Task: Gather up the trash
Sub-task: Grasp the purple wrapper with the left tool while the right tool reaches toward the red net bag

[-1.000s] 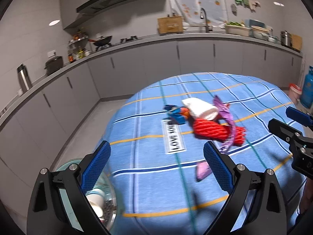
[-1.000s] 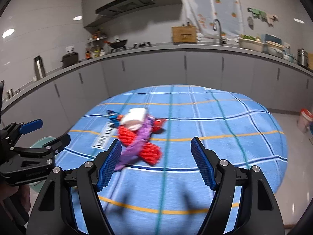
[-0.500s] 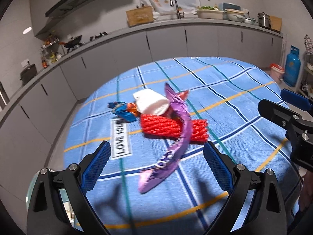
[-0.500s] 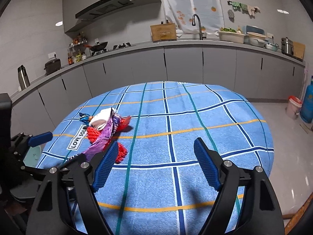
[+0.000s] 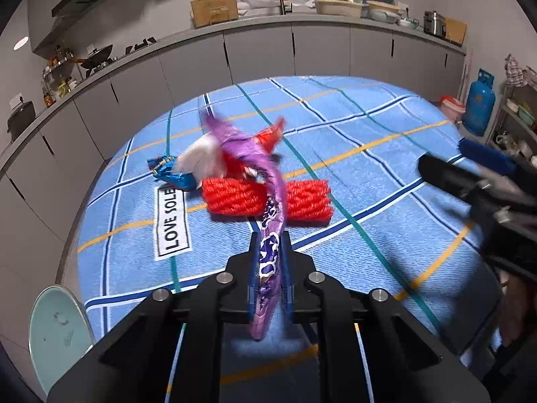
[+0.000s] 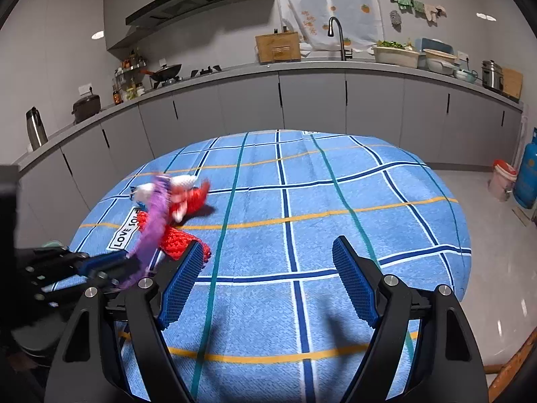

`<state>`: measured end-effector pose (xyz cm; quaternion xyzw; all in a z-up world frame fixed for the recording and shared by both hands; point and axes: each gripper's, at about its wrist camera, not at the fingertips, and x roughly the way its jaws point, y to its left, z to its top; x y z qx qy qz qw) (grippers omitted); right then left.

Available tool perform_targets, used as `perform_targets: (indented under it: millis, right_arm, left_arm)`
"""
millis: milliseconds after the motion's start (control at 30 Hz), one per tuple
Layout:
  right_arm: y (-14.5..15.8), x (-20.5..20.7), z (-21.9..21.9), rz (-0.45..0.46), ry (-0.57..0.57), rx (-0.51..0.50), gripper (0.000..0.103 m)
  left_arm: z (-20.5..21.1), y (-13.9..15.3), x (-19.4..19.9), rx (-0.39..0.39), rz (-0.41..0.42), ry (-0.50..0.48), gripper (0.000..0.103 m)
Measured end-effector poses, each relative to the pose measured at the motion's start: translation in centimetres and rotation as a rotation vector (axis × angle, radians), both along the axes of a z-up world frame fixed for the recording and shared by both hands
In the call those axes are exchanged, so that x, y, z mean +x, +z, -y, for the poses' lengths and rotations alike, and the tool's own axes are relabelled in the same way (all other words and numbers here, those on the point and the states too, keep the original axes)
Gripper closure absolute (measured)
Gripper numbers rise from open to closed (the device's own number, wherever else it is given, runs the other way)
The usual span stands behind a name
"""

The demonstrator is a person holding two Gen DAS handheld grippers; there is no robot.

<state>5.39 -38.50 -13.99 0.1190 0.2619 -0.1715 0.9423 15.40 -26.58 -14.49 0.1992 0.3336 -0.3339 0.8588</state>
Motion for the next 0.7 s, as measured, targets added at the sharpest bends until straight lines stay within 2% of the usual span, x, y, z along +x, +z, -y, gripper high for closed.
perform_targets:
  millis: [200,333,433,700]
  right_arm:
    - [-0.1,1.0,-1.1,-0.015,0.035,-0.006,0.024]
    - [0.1,2.3,-2.1,-0.017,0.073,-0.018,0.024]
    - [0.2,3.6,-2.8,-0.023,0.104,-0.017,0.025]
    - [-0.4,8.1,-4.2,-0.097,0.194,0.008,0.025]
  left_arm:
    - [-2.5,2.9,-1.0,-0.068,0.032,0.009,0.092]
    - [-4.0,3.8,-1.1,-0.058,0.096,0.055,0.093]
    - [-5.2,3.7,-0.3,-0.039,0.127,0.112,0.093]
    - [-7.4,2.5,2.0,-0.036,0.095,0.184,0.093]
